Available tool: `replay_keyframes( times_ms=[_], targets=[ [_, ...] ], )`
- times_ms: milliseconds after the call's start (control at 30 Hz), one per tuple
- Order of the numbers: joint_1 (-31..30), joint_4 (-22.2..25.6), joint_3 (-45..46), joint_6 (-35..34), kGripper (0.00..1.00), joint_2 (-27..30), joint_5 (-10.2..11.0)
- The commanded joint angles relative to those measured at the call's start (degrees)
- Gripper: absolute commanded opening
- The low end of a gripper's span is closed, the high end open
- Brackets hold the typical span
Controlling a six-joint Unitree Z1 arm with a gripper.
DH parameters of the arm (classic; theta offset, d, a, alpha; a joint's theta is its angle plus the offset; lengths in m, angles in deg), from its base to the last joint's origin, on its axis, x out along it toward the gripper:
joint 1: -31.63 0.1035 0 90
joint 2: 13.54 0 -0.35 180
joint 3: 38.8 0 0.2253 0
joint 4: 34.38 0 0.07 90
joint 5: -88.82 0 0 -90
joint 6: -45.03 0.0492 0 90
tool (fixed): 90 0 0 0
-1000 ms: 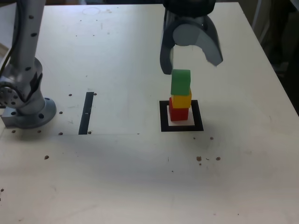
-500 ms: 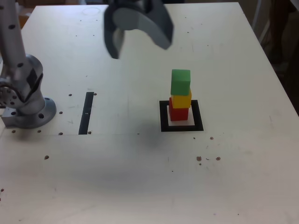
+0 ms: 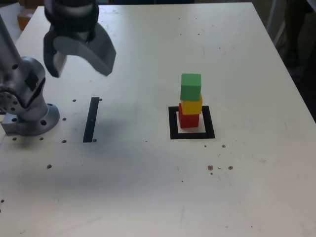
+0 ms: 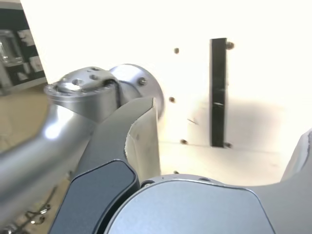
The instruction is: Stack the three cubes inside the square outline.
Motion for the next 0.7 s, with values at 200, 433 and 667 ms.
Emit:
replay_keyframes(
  times_ms=[200,433,667],
  targets=[
    [-0.8,-12.9,9.4,-2.0,0.99,-0.5,-0.6],
    [-0.8,-17.9,11.8,-2.7,0.99,-2.0,-0.9],
    [-0.8,-17.6,11.9,-2.7,0.99,-2.7,-1.5]
  ],
)
